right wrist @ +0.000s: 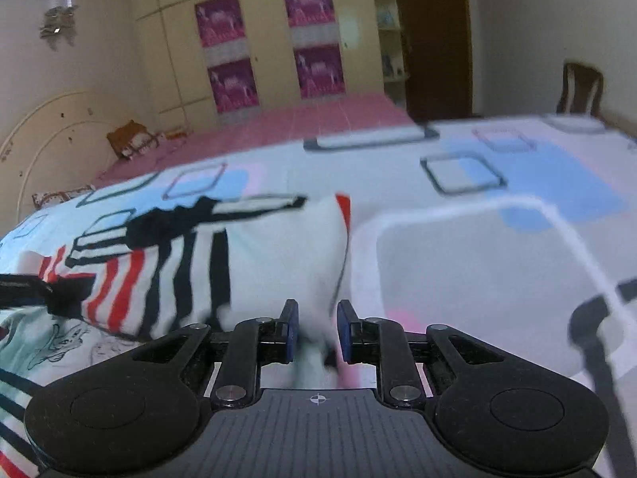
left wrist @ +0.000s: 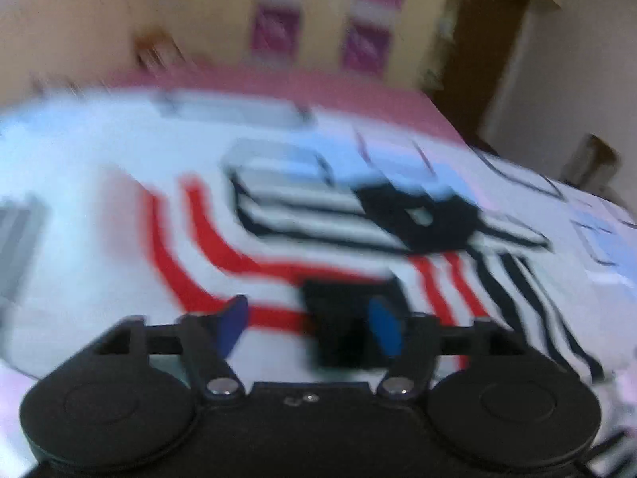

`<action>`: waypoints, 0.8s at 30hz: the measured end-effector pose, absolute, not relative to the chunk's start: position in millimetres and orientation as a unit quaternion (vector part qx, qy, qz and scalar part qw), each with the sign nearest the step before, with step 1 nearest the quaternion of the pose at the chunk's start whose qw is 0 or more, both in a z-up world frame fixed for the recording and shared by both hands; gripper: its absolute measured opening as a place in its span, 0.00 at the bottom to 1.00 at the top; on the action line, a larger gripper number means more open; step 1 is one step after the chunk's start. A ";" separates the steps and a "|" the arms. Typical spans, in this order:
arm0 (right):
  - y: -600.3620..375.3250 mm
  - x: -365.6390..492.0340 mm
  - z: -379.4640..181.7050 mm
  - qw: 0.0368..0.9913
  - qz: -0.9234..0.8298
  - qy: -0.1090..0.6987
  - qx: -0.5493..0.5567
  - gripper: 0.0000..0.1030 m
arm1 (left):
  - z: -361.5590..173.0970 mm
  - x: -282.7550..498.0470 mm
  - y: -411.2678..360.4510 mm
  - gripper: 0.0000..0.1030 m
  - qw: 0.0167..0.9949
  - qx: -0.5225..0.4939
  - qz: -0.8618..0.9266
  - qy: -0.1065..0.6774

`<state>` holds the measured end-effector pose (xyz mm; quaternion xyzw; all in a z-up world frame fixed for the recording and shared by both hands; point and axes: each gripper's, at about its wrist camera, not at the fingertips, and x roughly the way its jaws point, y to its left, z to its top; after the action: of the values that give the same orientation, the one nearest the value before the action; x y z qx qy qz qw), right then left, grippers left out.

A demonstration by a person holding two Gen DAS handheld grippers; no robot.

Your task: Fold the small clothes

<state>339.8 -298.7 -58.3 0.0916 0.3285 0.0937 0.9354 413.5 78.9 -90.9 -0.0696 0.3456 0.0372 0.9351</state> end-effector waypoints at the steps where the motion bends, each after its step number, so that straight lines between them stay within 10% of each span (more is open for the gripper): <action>1: -296.4 343.0 -57.3 0.933 0.096 0.334 0.094 0.20 | -86.3 410.9 70.9 0.65 0.939 -0.055 0.025 0.338; 24: -219.5 454.0 -84.6 0.900 0.173 0.393 0.073 0.13 | -116.8 471.7 -15.8 0.76 0.920 -0.012 -0.088 0.381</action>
<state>454.0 -219.5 -84.6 0.0732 0.3930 0.1732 0.9001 471.7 -15.8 -116.8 -0.0119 0.3811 -0.0877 0.9203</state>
